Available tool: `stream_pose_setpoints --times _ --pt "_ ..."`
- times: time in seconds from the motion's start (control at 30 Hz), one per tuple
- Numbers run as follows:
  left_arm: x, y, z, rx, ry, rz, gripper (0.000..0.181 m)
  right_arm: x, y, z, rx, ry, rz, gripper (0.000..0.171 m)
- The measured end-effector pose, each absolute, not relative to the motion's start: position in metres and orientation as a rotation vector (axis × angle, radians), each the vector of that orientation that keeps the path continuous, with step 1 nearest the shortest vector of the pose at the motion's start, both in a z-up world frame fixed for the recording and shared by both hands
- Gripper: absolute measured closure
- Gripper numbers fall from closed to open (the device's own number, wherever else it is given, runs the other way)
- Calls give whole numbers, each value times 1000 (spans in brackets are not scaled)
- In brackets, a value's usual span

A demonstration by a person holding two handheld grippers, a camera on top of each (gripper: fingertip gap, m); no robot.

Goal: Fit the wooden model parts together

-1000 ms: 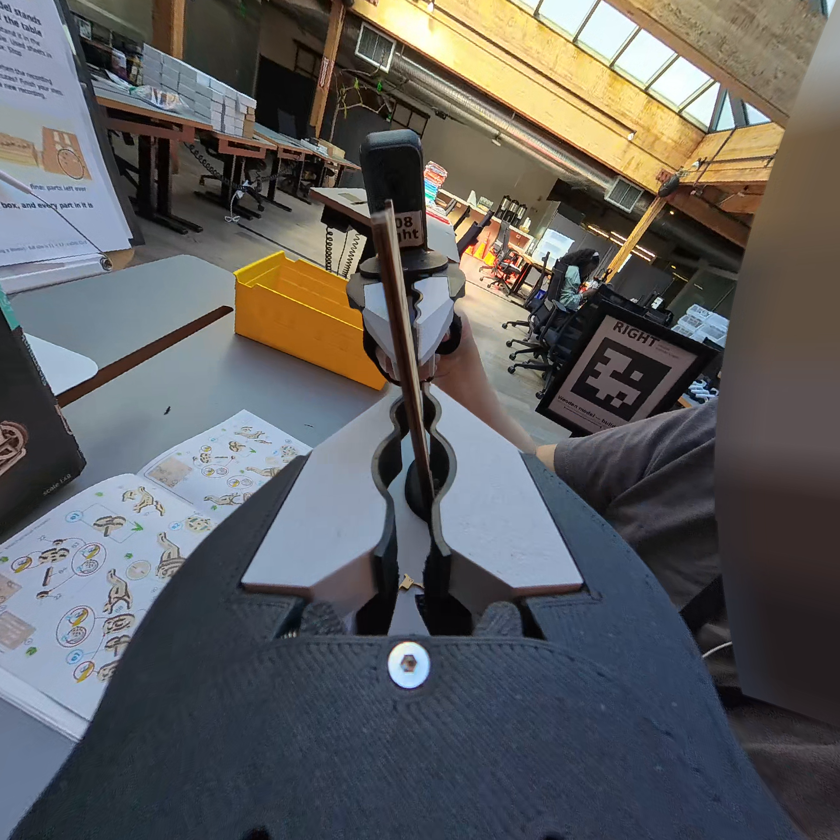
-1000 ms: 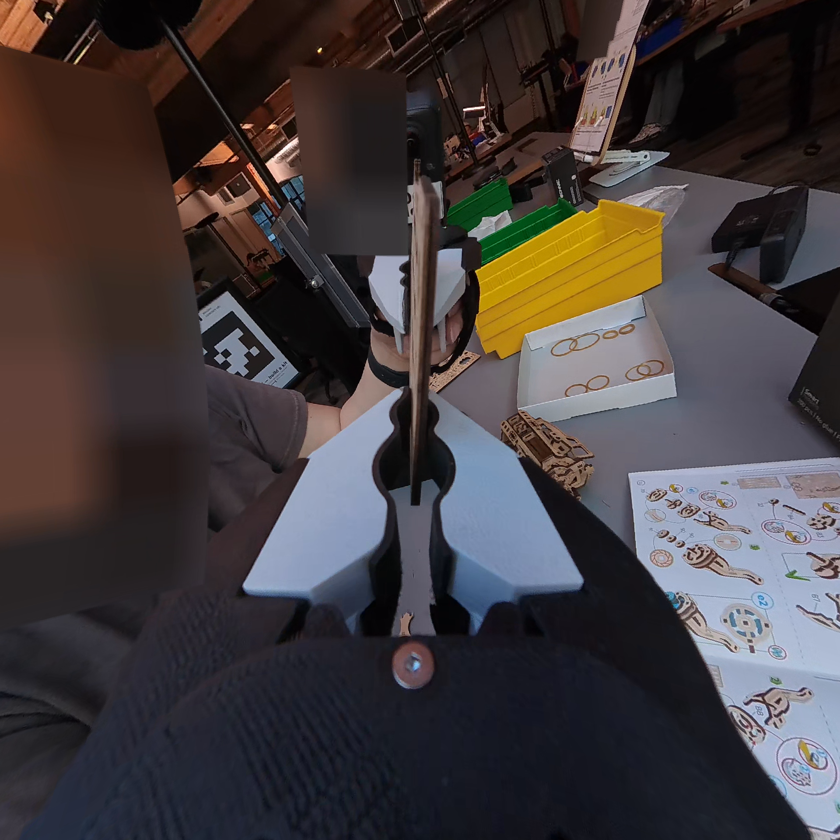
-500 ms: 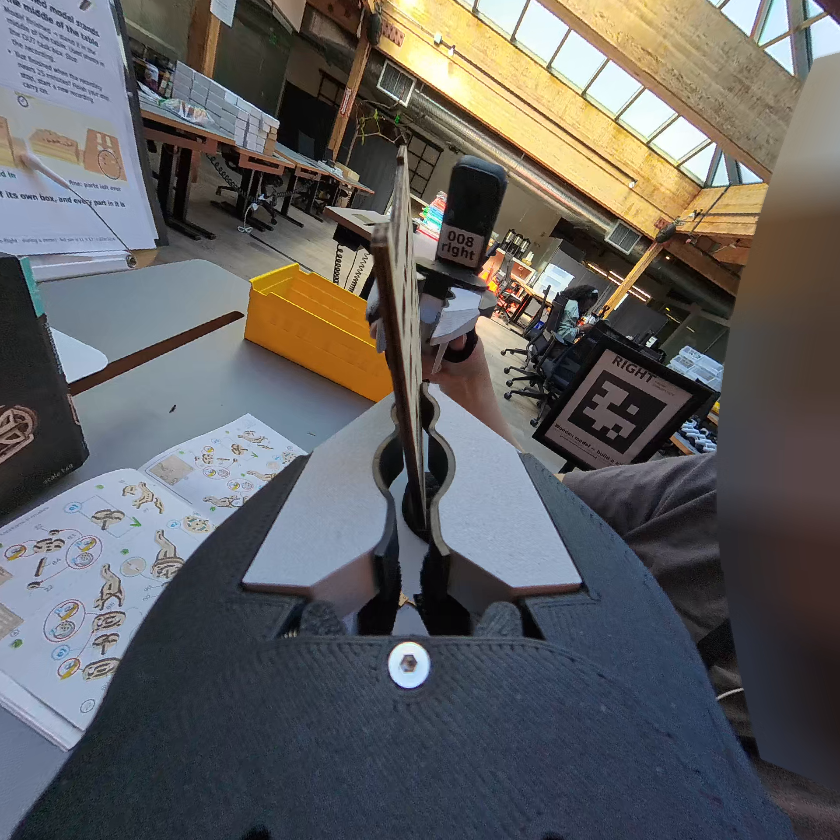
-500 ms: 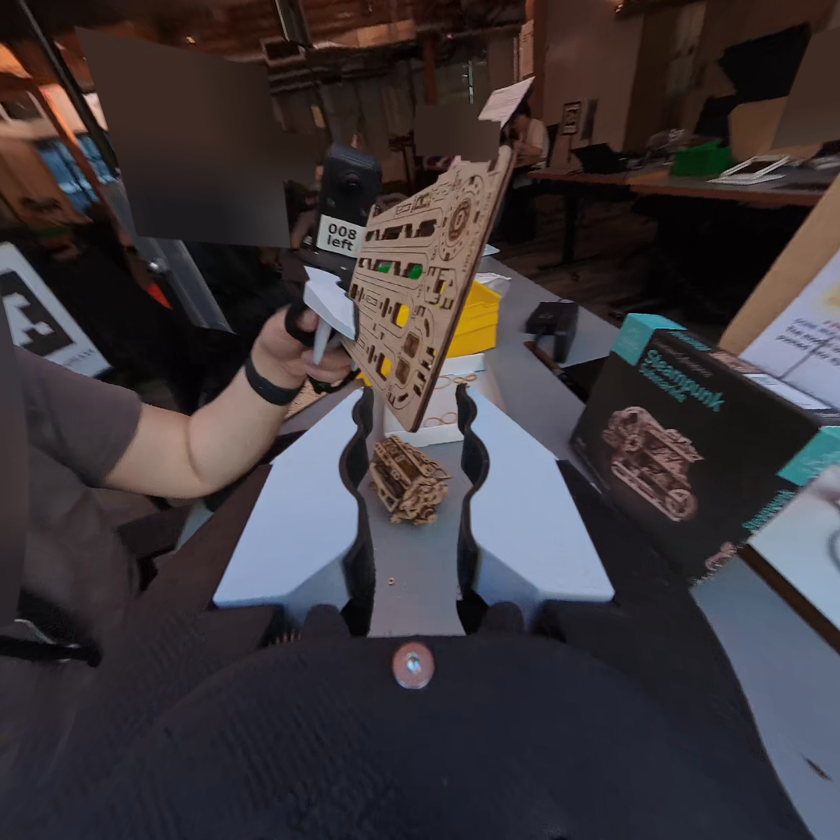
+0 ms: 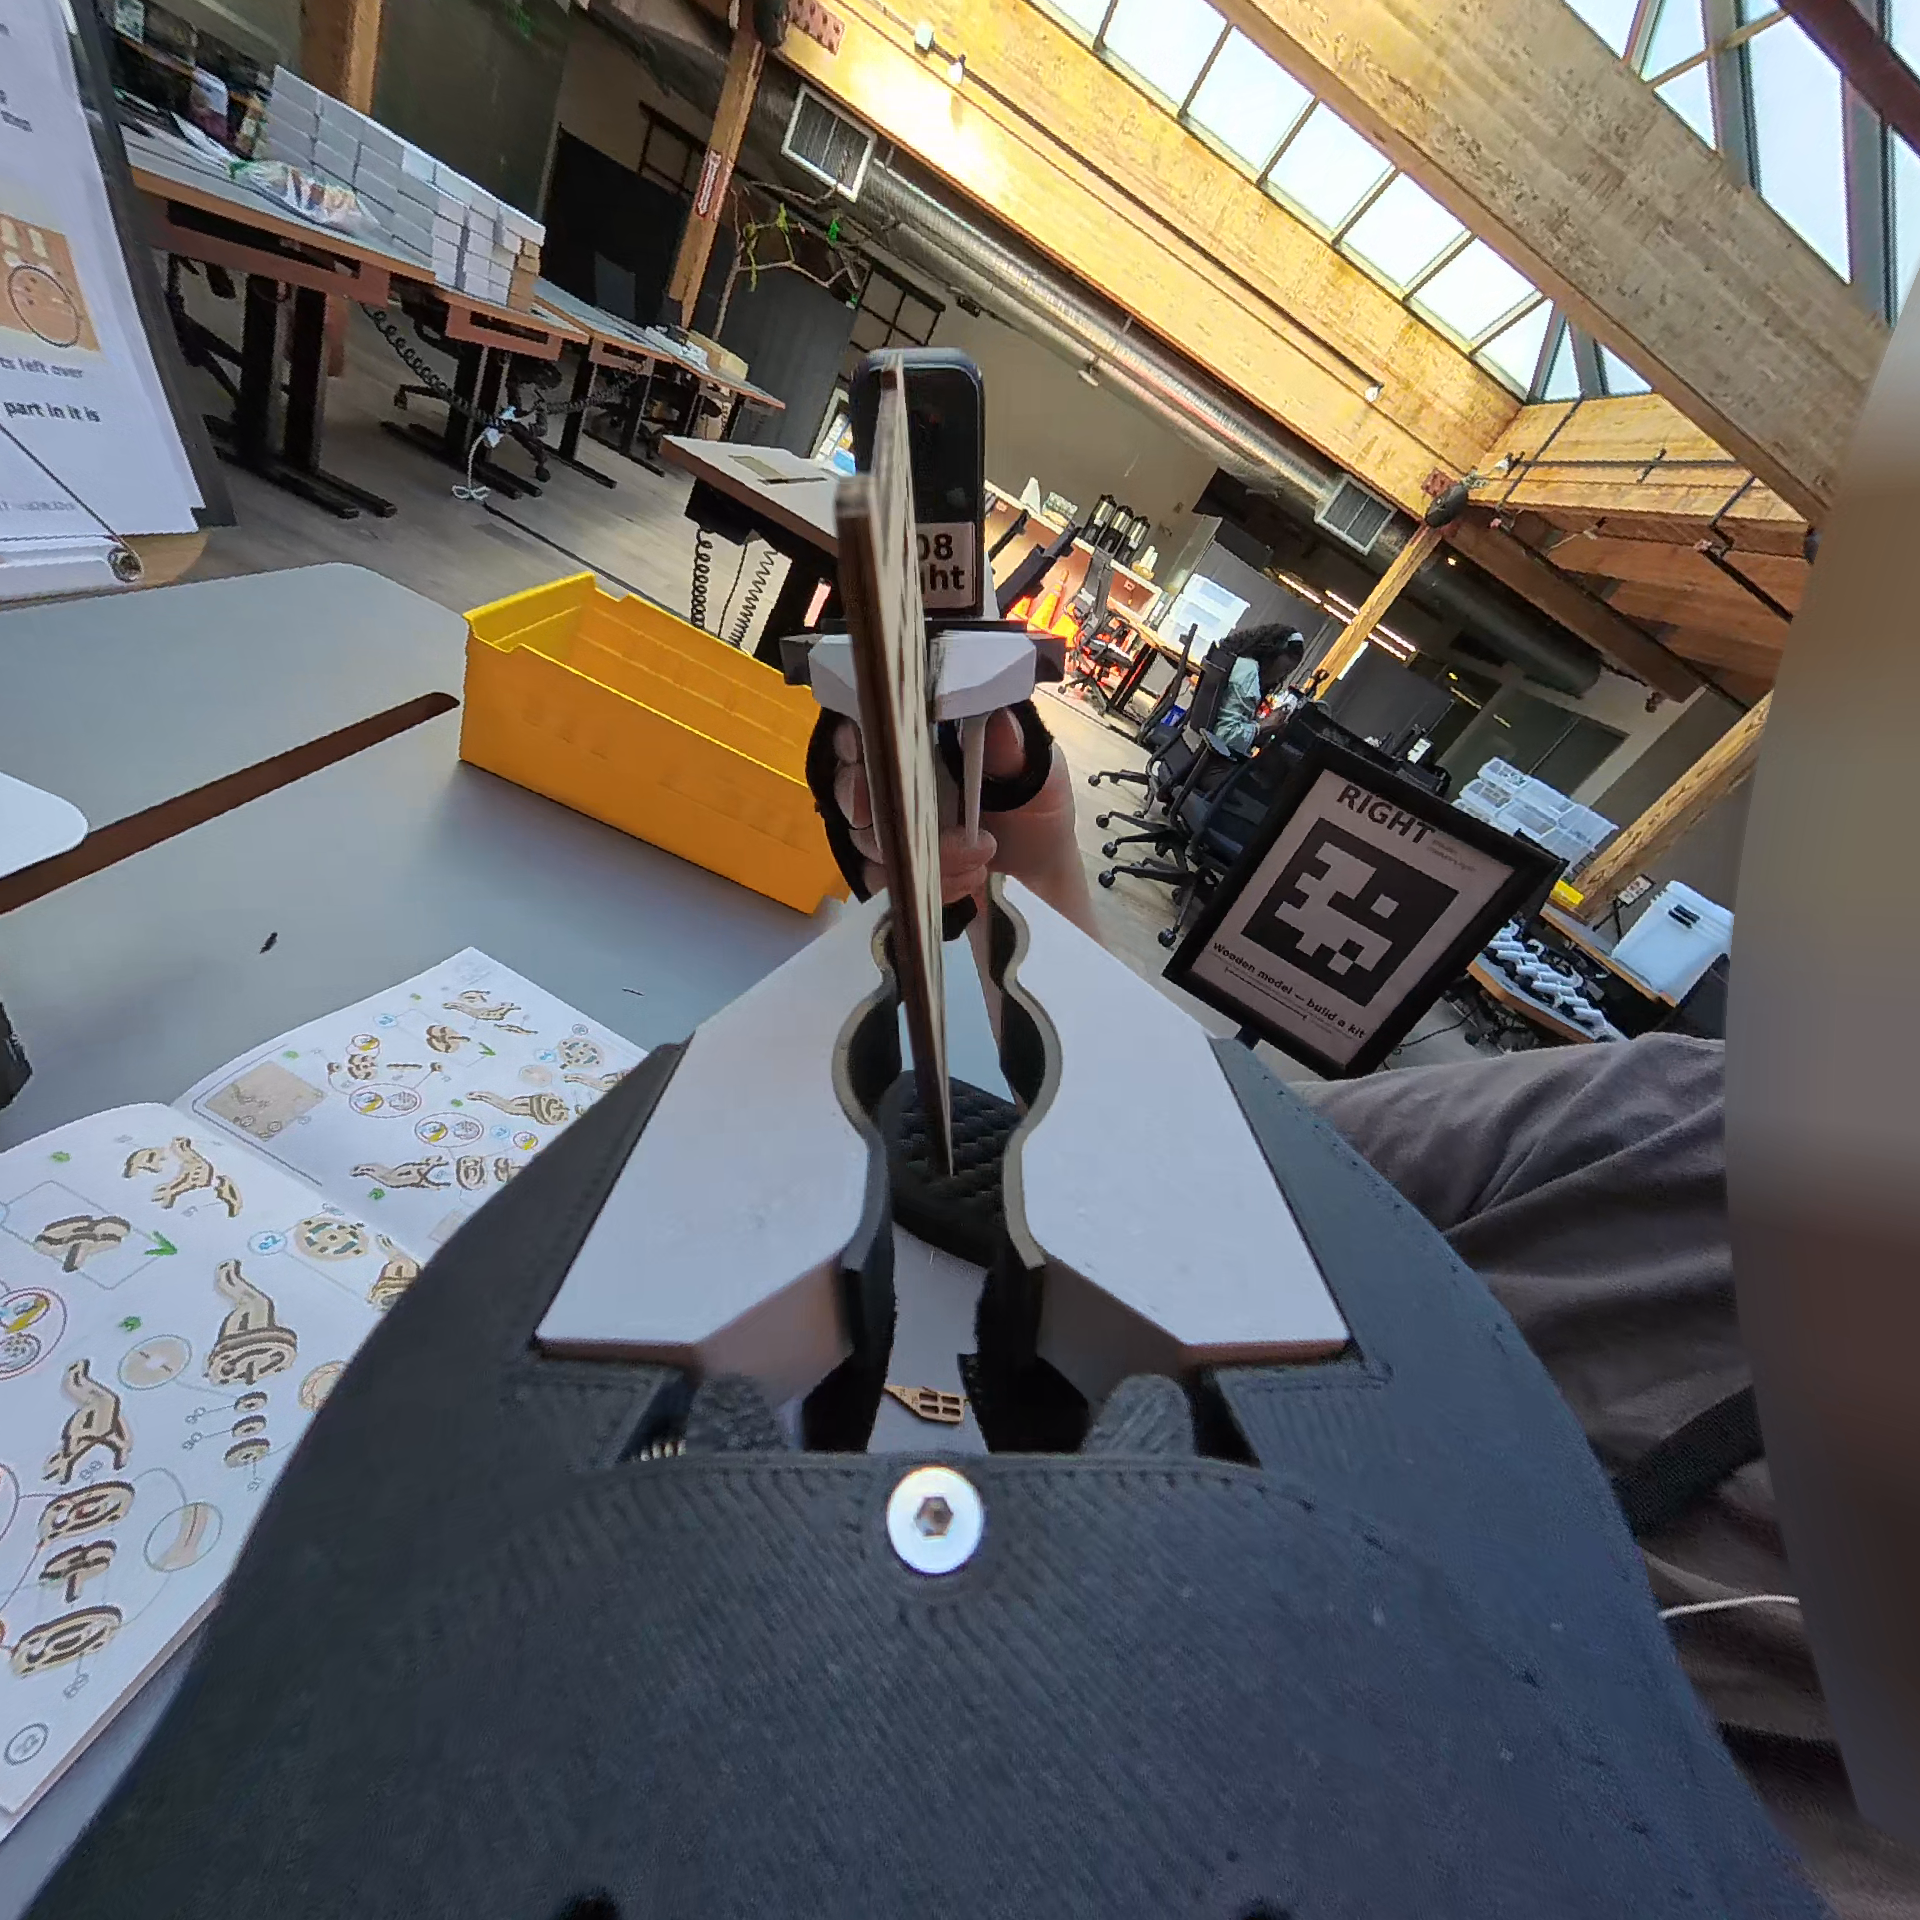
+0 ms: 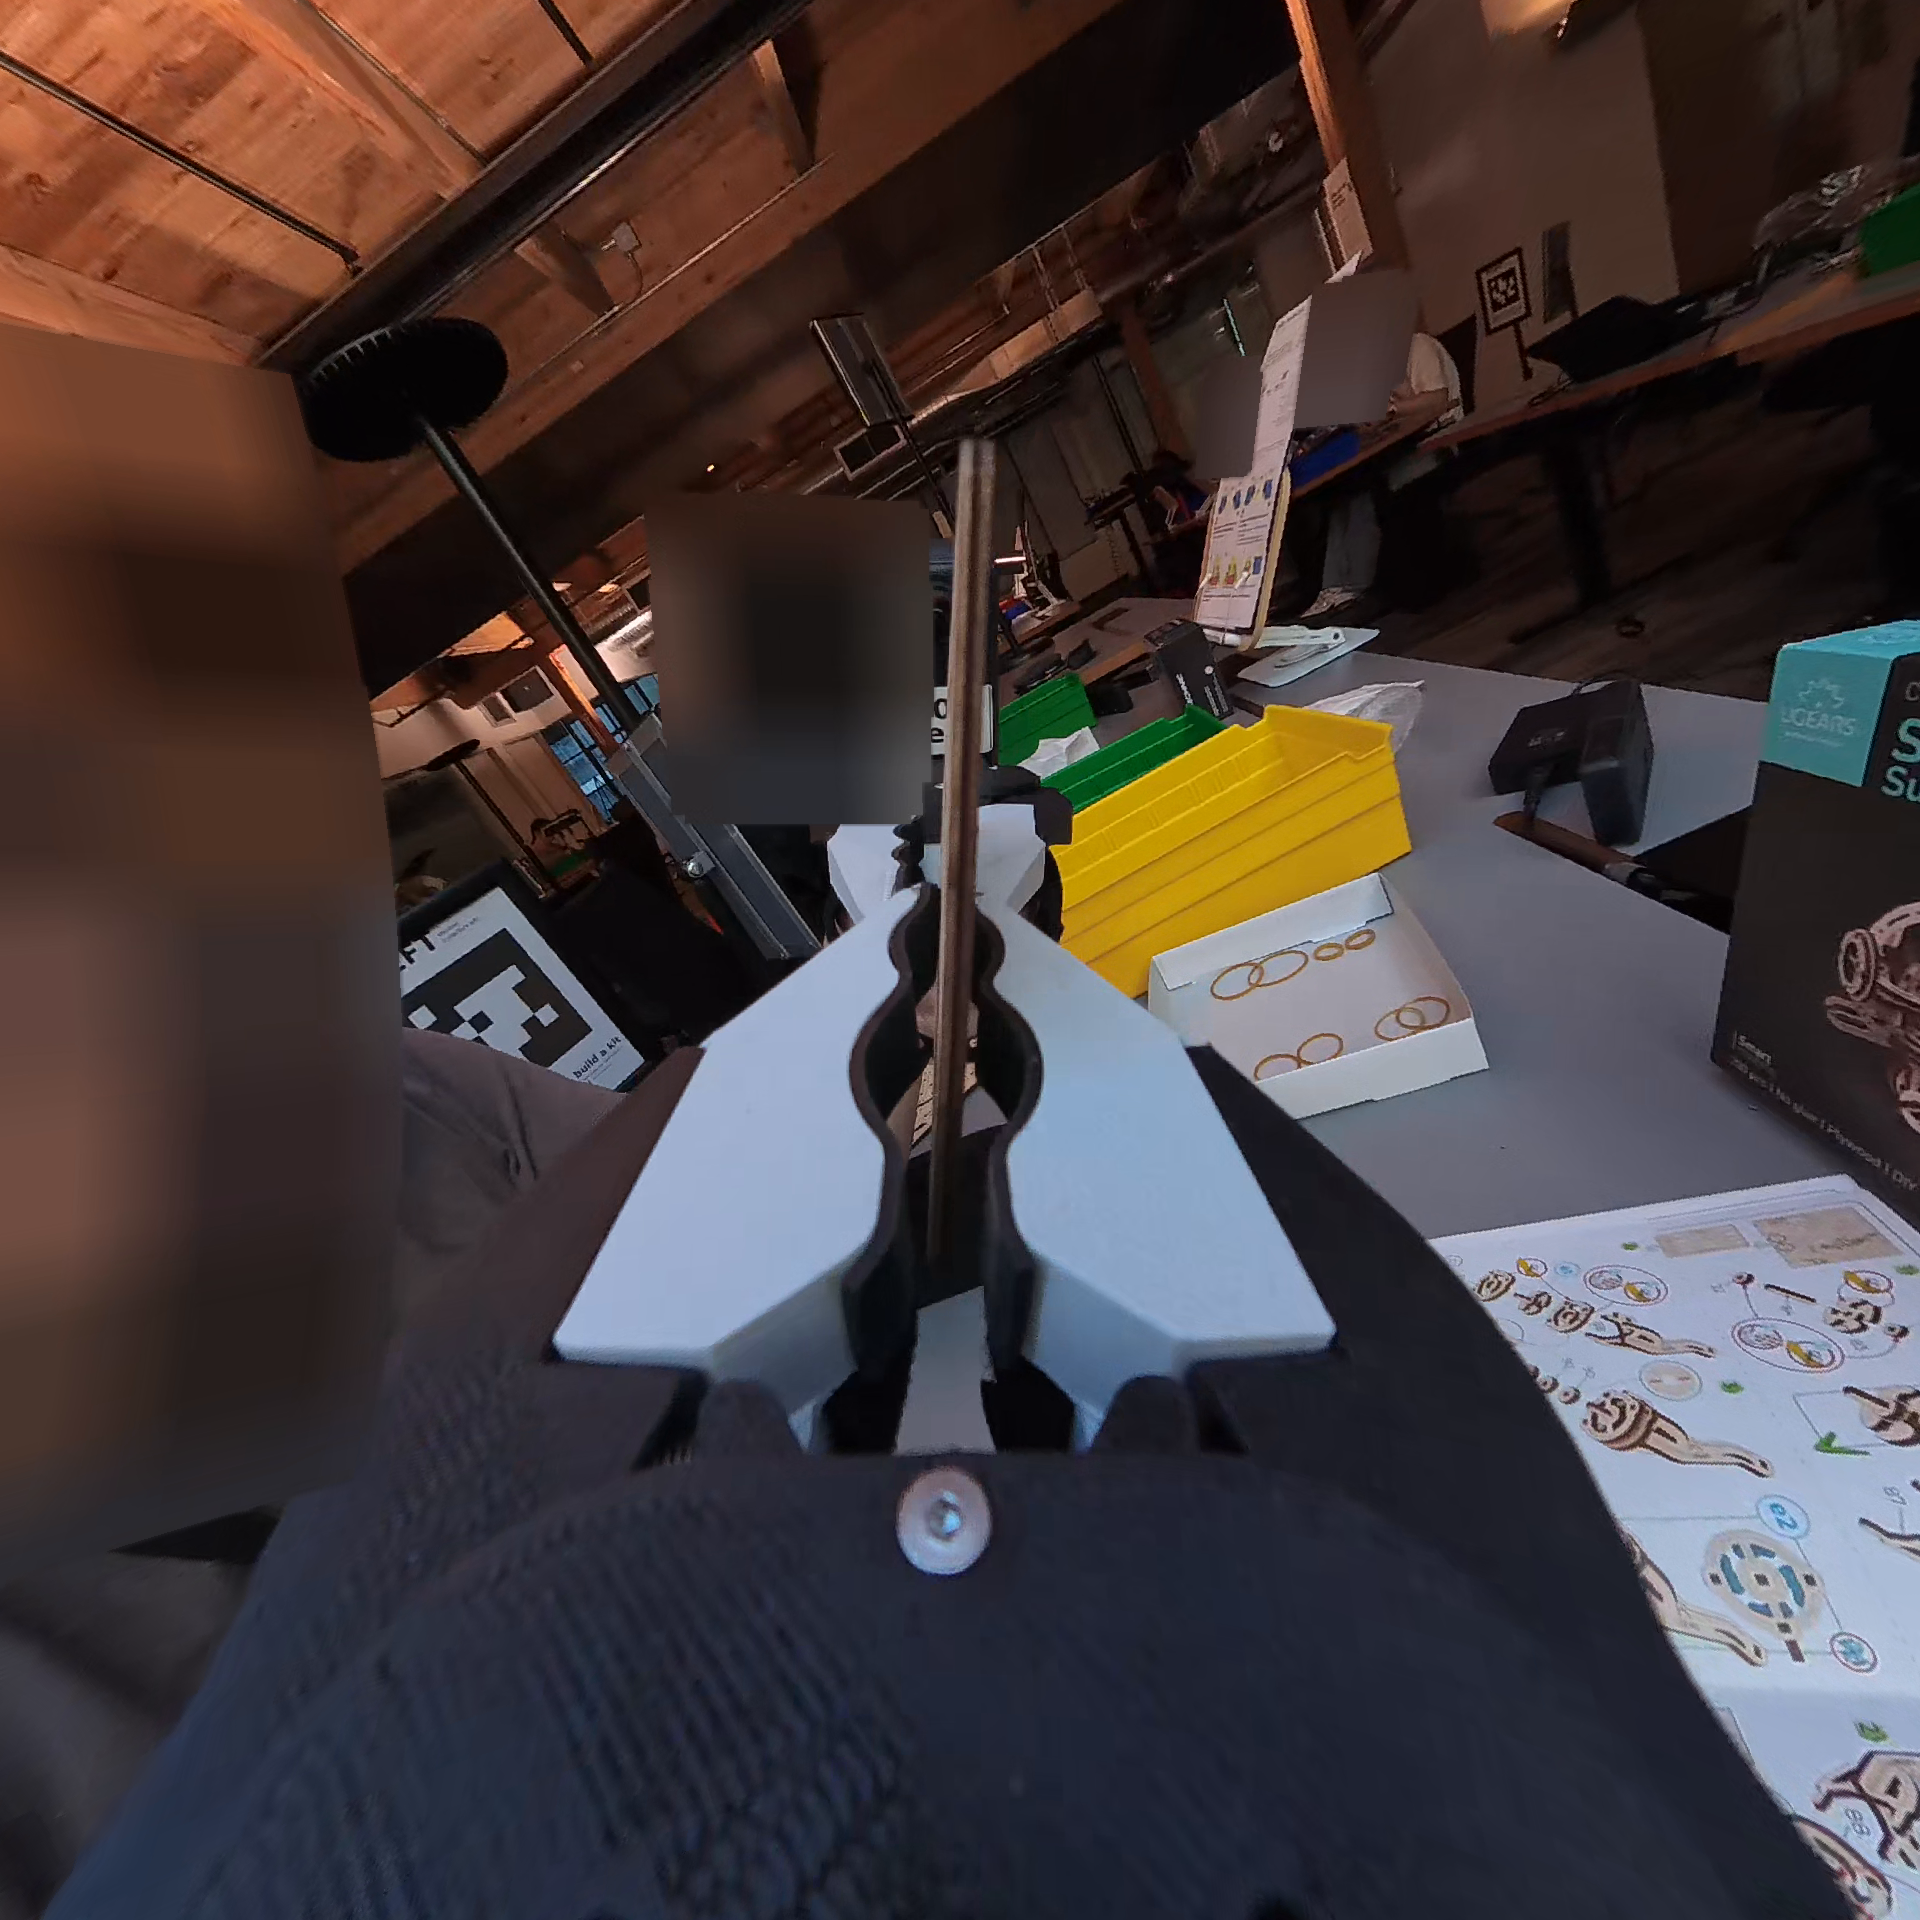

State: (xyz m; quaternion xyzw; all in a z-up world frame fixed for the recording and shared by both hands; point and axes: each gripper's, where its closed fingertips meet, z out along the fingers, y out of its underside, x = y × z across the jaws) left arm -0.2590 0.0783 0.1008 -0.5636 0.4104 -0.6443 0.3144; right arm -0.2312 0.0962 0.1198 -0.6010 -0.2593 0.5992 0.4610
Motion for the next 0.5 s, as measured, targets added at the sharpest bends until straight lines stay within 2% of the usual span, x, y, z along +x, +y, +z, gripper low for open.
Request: stream_pose_setpoints --times 0.03,0.17,0.5 --pt "-259 77 100 -1485 1095 -1697 171 -231 94 120 -1484 -651 1474 170" --pt "-253 69 90 -1508 1173 -1700 180 -231 86 118 -1512 -707 1467 170" --pt "-246 73 79 -1531 1173 -1725 180 -227 95 112 -1554 -705 1432 170"
